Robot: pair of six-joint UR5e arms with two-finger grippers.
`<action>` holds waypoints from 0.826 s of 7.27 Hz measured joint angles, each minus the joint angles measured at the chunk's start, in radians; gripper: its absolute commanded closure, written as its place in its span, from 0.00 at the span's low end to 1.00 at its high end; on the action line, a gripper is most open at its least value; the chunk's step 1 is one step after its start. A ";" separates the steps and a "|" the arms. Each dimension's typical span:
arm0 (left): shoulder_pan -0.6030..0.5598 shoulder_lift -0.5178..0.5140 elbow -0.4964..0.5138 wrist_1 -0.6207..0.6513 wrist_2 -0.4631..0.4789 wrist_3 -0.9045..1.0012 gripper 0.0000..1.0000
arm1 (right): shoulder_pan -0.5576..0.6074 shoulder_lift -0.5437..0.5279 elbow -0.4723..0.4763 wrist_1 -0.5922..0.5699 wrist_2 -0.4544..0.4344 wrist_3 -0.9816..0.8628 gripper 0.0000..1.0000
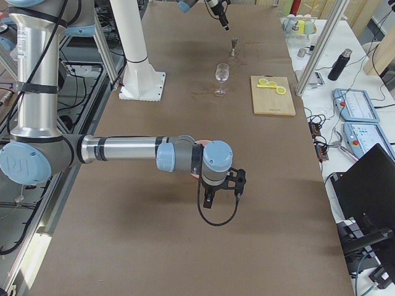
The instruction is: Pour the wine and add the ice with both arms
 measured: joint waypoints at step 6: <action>0.261 -0.076 0.108 -0.025 0.494 -0.175 0.02 | 0.000 -0.001 -0.021 0.002 -0.002 0.000 0.00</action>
